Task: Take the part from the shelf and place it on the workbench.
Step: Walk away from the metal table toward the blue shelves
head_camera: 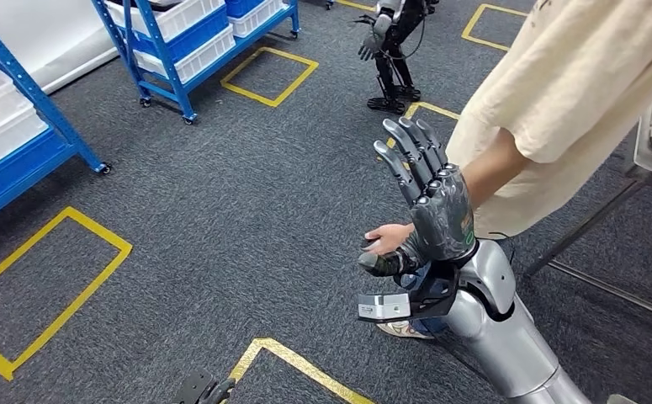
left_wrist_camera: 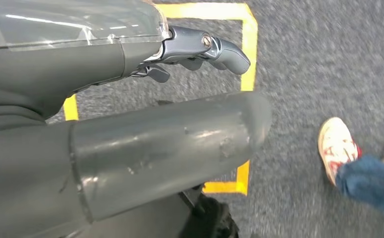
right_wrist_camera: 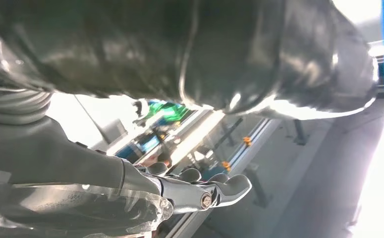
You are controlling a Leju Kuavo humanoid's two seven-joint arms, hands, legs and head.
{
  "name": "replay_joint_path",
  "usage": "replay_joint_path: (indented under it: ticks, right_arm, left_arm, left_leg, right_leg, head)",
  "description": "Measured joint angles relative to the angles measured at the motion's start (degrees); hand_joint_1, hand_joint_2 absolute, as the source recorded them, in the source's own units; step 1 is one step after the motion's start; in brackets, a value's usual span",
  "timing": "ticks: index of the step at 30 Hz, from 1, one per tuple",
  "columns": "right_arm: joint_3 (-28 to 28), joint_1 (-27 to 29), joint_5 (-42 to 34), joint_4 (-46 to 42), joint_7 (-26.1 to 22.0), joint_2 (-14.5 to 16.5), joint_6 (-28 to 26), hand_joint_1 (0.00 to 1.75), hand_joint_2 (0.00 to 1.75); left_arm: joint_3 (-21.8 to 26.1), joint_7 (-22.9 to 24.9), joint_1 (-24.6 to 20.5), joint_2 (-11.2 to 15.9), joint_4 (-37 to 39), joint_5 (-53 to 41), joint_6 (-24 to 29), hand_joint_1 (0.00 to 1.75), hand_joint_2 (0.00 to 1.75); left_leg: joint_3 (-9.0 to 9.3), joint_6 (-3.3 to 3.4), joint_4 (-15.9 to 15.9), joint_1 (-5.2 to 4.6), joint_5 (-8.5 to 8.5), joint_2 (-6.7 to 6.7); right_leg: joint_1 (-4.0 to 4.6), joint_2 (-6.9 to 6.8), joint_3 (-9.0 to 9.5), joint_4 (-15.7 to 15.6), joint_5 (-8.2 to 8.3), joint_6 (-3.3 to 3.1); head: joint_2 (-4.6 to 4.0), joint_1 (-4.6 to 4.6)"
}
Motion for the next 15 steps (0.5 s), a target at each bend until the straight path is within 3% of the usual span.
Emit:
replay_joint_path:
  ticks: [1, 3, 5, 7, 9, 10, 11, 13, 14, 15]
  right_arm:
    - [0.01, 0.00, 0.00, 0.00, 0.00, 0.00, -0.01, 0.00, 0.00]
    - [0.02, -0.05, 0.01, 0.00, 0.00, 0.00, -0.02, 0.00, 0.00]
    - [0.05, -0.14, 0.06, 0.00, -0.01, 0.00, -0.01, 0.00, 0.00]
    - [0.09, -0.26, 0.14, -0.01, -0.02, 0.02, 0.09, 0.00, 0.00]
    - [0.10, -0.46, 0.19, -0.05, -0.02, 0.03, 0.32, 0.00, 0.00]
    - [0.11, -0.53, 0.19, -0.07, -0.02, 0.03, 0.47, 0.00, 0.00]
    - [0.11, -0.51, 0.20, -0.07, -0.01, 0.02, 0.58, 0.00, 0.00]
    - [0.11, -0.38, 0.20, -0.03, 0.00, 0.00, 0.69, 0.00, 0.00]
    - [0.11, -0.33, 0.20, -0.01, 0.00, 0.00, 0.69, 0.00, 0.00]
    - [0.11, -0.32, 0.20, 0.00, 0.00, 0.00, 0.68, 0.00, 0.00]
  left_arm:
    - [0.00, 0.00, -0.01, 0.03, 0.03, 0.00, 0.00, 0.00, 0.00]
    - [0.00, -0.01, -0.16, 0.08, 0.05, 0.01, 0.00, 0.00, 0.00]
    - [0.00, -0.02, -0.23, 0.08, 0.09, 0.02, 0.00, 0.00, 0.00]
    - [0.00, -0.02, -0.11, 0.06, 0.18, 0.04, 0.00, 0.00, 0.00]
    - [0.00, -0.03, -0.09, 0.02, 0.24, 0.07, 0.00, 0.00, 0.00]
    - [0.00, -0.04, -0.13, 0.00, 0.25, 0.09, 0.01, 0.00, 0.00]
    - [0.00, -0.04, -0.20, -0.02, 0.25, 0.13, 0.01, 0.00, 0.00]
    - [0.01, -0.04, -0.23, -0.03, 0.25, 0.19, 0.01, 0.00, 0.00]
    - [0.01, -0.03, -0.21, -0.04, 0.26, 0.18, 0.00, 0.00, 0.00]
    - [0.01, -0.03, -0.18, -0.04, 0.26, 0.14, 0.00, 0.00, 0.00]
  left_leg:
    - [2.07, 0.13, -3.81, -0.01, 1.94, 0.57]
    - [5.80, 0.73, -10.69, -0.45, 4.11, 2.33]
    - [6.74, 1.48, -12.81, -0.94, 4.14, 2.75]
    - [6.69, 2.19, -13.08, -0.91, 4.34, 1.49]
    - [6.99, 2.90, -13.57, -0.64, 4.58, 0.44]
    - [7.14, 3.17, -13.73, -0.51, 4.67, -0.04]
    - [7.15, 3.31, -13.76, -0.54, 4.67, -0.55]
    - [7.13, 3.44, -13.65, -0.66, 4.65, -1.81]
    - [7.13, 3.45, -13.57, -0.72, 4.62, -2.55]
    - [7.15, 3.44, -13.46, -0.77, 4.60, -3.32]
  right_leg:
    - [0.01, -0.66, 0.13, 0.10, -0.20, 0.15]
    - [0.27, -1.78, 0.34, 0.37, -0.69, 0.65]
    - [0.58, -2.70, 0.44, 0.47, -1.01, 1.23]
    - [0.49, -3.26, 0.66, 0.41, -1.27, 1.84]
    - [0.21, -1.32, 0.07, 2.27, -2.83, 2.34]
    - [0.06, 0.26, -1.12, 4.84, -4.35, 2.46]
    - [0.04, 1.66, -2.94, 8.51, -6.13, 2.47]
    - [0.08, 2.77, -6.83, 15.44, -8.34, 2.42]
    - [0.12, 2.93, -7.82, 16.62, -7.91, 2.32]
    - [0.14, 3.11, -7.71, 15.52, -6.35, 2.14]
  head:
    - [0.00, 0.00]
    - [0.00, 0.03]
    - [0.00, 0.06]
    - [0.00, 0.05]
    - [0.00, 0.07]
    - [0.00, 0.09]
    - [0.00, 0.10]
    - [0.00, 0.10]
    - [0.00, 0.09]
    - [0.00, 0.09]
